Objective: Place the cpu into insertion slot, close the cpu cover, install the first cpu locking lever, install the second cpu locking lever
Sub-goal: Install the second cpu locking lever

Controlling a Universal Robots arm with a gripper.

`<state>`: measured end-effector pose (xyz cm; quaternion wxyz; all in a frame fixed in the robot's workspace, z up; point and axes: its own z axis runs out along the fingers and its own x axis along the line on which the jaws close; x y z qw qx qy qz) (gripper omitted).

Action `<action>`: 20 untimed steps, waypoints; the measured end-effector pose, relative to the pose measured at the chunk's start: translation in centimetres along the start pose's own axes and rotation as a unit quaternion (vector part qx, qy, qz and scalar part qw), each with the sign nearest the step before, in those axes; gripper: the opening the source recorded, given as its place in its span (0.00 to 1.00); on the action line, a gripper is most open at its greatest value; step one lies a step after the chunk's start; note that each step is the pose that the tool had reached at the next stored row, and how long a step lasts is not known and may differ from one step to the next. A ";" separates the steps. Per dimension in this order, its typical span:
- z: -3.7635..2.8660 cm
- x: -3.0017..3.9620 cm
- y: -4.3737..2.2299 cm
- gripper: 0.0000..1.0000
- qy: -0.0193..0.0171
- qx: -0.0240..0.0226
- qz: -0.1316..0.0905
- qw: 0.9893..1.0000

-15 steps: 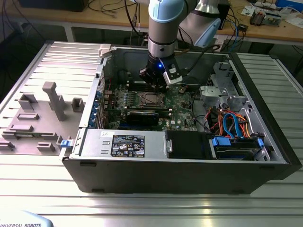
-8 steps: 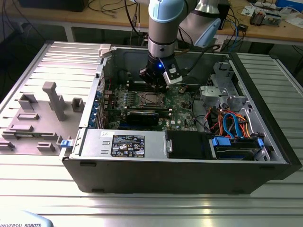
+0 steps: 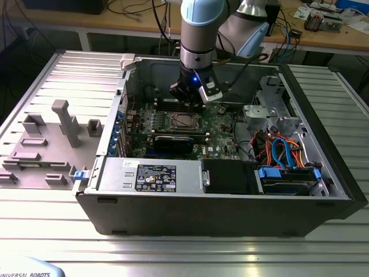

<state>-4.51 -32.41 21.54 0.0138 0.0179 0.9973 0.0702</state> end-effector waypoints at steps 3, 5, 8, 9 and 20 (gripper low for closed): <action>-0.79 -0.02 0.11 0.11 0.000 0.000 0.000 1.000; -0.87 -0.02 0.13 0.11 0.000 0.000 0.000 1.000; -0.88 -0.02 0.03 0.11 0.000 0.001 0.000 1.000; -0.89 -0.03 -0.05 0.11 0.000 0.001 0.000 1.000; -0.93 -0.04 -0.58 0.11 0.000 0.001 0.000 1.000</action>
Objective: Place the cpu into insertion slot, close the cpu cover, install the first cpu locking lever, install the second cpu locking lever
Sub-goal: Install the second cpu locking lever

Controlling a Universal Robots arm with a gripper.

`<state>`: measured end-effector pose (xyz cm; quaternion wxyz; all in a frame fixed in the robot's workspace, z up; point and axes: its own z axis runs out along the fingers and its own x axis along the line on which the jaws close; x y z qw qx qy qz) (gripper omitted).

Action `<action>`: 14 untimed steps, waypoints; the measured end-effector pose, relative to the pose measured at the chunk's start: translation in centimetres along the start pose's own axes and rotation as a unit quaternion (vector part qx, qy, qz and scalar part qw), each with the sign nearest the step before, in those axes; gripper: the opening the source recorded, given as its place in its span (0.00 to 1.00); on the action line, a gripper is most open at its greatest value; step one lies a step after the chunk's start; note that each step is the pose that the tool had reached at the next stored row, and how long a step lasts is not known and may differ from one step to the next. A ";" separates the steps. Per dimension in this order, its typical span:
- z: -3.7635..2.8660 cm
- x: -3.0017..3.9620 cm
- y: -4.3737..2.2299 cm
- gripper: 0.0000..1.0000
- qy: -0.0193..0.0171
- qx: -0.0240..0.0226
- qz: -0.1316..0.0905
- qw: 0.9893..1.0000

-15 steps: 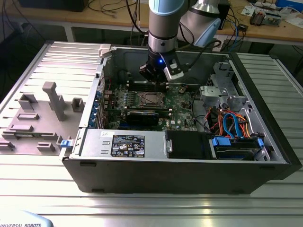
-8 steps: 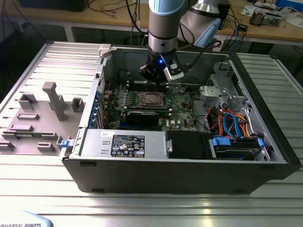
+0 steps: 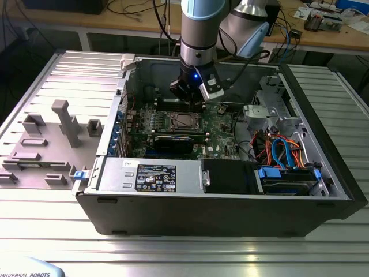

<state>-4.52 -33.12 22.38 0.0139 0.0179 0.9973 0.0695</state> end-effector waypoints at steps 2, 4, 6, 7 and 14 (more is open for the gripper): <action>0.00 0.00 -0.01 0.11 0.000 0.000 0.000 1.000; 0.00 0.00 -0.01 0.11 0.000 0.000 0.000 1.000; -0.15 0.00 0.00 0.11 0.000 0.000 0.000 1.000; -0.25 -0.01 0.03 0.11 0.000 0.000 0.000 1.000; -0.83 -0.02 0.11 0.11 0.000 0.000 0.000 1.000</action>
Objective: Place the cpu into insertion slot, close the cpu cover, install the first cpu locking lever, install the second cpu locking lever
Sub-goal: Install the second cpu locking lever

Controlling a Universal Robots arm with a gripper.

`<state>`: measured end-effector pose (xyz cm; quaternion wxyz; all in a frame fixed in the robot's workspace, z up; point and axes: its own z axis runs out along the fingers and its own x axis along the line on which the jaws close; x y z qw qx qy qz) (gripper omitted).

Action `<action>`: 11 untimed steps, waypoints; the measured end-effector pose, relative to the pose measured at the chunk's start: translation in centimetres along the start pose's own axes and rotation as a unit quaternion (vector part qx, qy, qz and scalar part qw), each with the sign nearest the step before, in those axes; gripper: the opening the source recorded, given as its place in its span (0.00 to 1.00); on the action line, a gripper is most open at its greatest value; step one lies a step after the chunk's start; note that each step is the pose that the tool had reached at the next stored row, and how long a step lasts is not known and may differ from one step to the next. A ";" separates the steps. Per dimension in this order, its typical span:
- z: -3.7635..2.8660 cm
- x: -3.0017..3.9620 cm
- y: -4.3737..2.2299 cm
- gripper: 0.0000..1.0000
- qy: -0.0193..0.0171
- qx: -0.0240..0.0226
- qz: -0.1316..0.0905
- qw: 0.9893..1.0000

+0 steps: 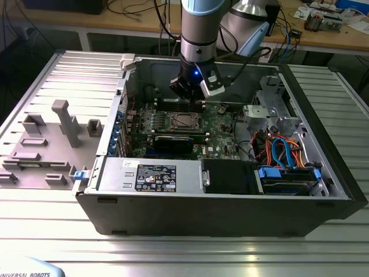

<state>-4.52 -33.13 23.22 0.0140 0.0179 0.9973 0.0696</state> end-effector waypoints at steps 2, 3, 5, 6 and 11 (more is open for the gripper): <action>0.00 0.00 -0.03 0.11 0.000 0.000 0.000 1.000; 0.00 0.00 -0.04 0.11 0.000 0.000 0.000 1.000; 0.00 0.00 -0.08 0.11 0.000 0.000 0.000 1.000; 0.00 0.00 -0.09 0.11 0.000 0.000 0.000 1.000; 0.00 -0.01 -0.20 0.11 0.000 0.000 0.000 1.000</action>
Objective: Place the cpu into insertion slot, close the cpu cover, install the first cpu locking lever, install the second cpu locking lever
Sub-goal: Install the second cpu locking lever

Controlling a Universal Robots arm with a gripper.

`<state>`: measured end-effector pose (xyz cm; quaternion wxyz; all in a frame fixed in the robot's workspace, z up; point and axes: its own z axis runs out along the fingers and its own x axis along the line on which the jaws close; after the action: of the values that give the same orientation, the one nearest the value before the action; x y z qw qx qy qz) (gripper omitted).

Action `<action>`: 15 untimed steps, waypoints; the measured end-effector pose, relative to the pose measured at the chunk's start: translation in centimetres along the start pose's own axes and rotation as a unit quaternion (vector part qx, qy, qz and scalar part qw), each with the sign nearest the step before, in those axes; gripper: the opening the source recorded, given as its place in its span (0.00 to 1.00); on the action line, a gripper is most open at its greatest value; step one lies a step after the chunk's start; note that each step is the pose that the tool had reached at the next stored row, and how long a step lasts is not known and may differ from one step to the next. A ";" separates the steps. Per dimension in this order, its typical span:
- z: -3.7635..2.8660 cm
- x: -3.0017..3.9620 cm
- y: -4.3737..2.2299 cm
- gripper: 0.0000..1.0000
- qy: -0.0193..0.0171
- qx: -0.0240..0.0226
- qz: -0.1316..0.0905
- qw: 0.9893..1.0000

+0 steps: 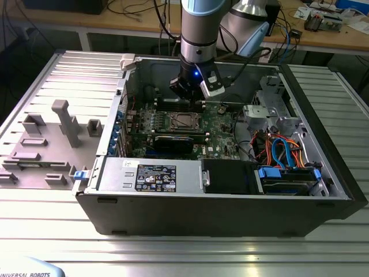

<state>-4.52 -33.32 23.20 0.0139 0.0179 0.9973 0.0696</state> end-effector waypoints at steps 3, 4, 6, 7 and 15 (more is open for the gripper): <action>0.01 0.00 -0.08 0.11 0.000 0.000 0.000 1.000; 0.01 0.00 -0.12 0.11 0.000 0.000 0.000 1.000; 0.01 -0.01 -0.23 0.11 0.000 0.000 0.000 1.000; 0.00 -0.01 -0.30 0.11 0.000 0.000 0.000 1.000; -0.43 -0.02 -0.32 0.11 0.000 0.000 0.000 1.000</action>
<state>-4.52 -33.70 23.58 0.0139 0.0179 0.9973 0.0696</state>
